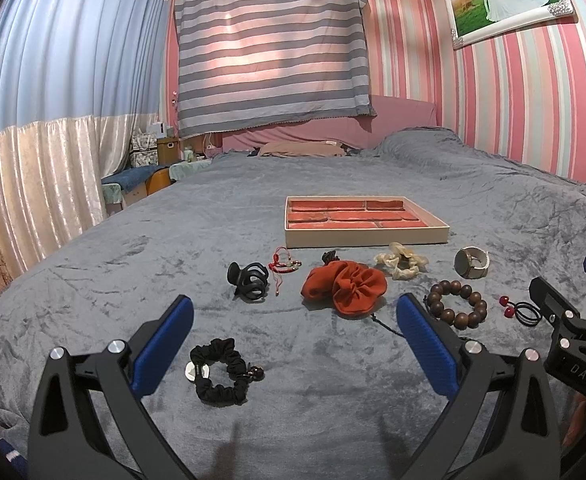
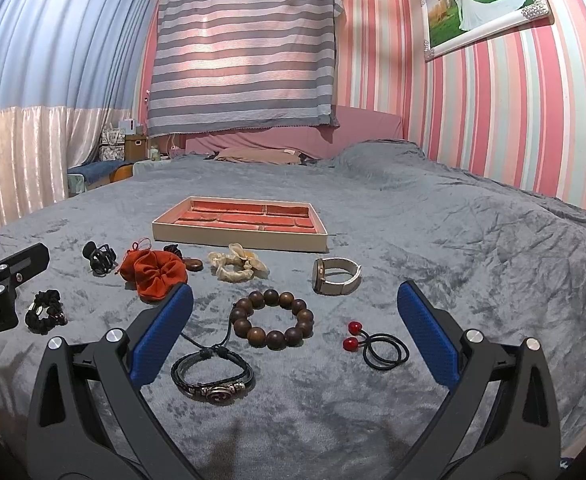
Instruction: Organize jewelry
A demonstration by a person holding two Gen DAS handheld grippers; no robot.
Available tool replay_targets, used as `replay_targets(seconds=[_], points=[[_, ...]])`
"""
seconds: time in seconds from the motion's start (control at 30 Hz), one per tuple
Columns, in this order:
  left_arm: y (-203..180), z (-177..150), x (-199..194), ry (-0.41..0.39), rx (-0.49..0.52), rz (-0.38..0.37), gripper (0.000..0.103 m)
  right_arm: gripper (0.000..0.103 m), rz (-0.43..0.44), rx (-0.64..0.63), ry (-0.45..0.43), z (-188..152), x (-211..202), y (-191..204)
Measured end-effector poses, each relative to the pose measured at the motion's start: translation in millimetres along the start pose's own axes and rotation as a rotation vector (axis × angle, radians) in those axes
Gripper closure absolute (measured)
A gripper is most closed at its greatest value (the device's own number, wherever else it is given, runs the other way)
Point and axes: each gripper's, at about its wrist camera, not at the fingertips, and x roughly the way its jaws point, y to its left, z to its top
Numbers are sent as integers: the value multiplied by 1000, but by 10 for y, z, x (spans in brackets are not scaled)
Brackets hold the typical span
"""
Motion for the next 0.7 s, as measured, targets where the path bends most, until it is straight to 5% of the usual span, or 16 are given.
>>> replay_targets(seconds=[0.7], points=[[-8,51,-103,-34,-1,-4,4,4,2,-1,-9,18,-24,2]])
